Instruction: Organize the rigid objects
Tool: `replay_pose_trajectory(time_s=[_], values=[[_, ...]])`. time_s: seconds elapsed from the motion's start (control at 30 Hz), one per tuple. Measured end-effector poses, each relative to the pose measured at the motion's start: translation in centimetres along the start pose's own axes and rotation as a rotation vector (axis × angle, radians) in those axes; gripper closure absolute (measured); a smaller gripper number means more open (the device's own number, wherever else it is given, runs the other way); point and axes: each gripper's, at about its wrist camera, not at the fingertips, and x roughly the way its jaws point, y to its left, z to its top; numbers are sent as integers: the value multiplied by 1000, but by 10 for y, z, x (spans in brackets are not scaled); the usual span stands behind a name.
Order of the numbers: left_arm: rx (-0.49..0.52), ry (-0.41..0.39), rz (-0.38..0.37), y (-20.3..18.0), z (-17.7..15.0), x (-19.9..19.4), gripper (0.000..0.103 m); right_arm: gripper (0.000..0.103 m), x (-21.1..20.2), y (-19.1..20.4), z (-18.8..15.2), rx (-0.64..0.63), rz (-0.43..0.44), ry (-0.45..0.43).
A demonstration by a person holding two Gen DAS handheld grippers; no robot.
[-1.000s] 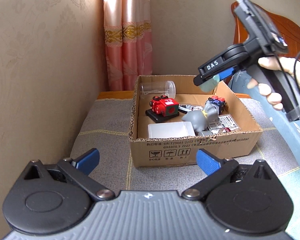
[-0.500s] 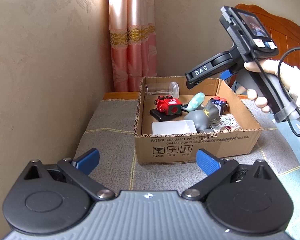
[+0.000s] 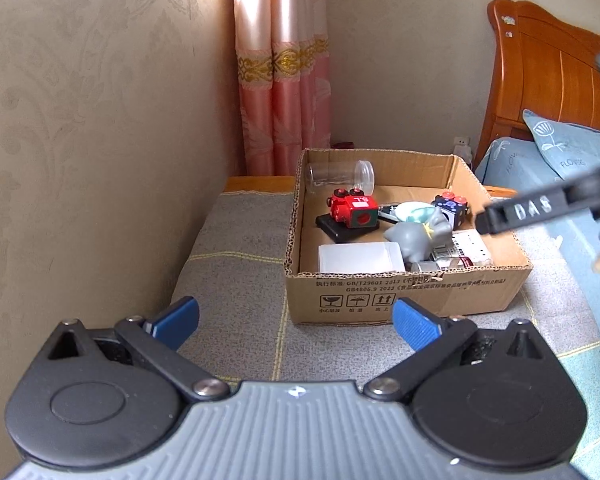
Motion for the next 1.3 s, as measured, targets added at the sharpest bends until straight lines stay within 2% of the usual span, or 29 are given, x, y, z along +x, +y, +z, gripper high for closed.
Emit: replay_pose_trajectory(time_s=[0.17, 0.33, 0.5, 1.3], values=[[17, 27, -6, -5, 4, 1, 1, 0, -35, 10, -51, 30, -67, -26], [40, 33, -34, -14, 3, -2, 1, 0, -48, 16, -70, 65, -90, -35], [43, 43, -23, -16, 3, -4, 1, 0, -48, 12, -74, 110, -82, -31], [42, 52, 14, -14, 1, -7, 1, 0, -54, 10, -75, 127, -63, -51]])
